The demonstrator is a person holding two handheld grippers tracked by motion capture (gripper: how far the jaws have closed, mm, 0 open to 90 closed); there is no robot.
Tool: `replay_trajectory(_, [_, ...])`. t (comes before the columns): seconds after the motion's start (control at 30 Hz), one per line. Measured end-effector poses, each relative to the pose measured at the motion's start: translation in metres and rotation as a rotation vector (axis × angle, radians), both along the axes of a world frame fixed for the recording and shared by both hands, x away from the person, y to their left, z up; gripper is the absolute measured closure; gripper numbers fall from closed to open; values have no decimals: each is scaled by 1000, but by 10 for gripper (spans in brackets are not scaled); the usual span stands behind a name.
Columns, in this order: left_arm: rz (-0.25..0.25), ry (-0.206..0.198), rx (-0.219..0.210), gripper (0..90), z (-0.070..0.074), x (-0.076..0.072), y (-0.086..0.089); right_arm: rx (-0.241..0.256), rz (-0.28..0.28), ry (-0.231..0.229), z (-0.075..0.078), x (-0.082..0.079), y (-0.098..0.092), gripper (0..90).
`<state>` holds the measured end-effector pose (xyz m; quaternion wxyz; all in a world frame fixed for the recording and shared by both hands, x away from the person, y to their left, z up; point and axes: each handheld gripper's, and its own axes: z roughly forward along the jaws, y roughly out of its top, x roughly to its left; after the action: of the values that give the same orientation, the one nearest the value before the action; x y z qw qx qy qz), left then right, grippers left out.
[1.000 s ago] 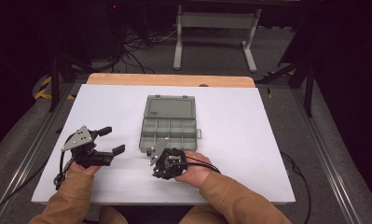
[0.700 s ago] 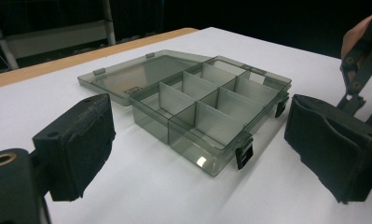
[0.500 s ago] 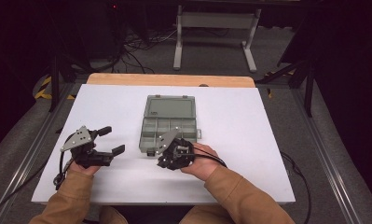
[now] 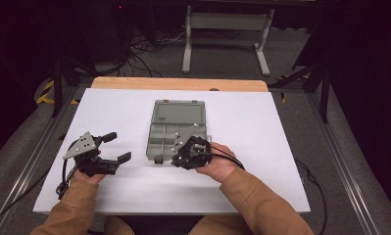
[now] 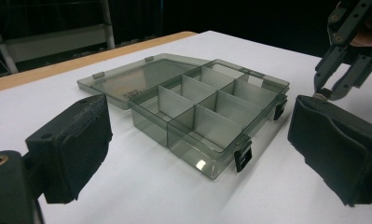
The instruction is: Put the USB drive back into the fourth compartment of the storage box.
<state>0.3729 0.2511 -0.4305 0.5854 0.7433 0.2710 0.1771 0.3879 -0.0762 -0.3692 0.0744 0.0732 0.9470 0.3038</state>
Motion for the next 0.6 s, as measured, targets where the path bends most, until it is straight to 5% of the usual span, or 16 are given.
replay_trajectory(0.6, [1,3,-1,71,0,0,0,10,-77,-31,20,23,-21,795])
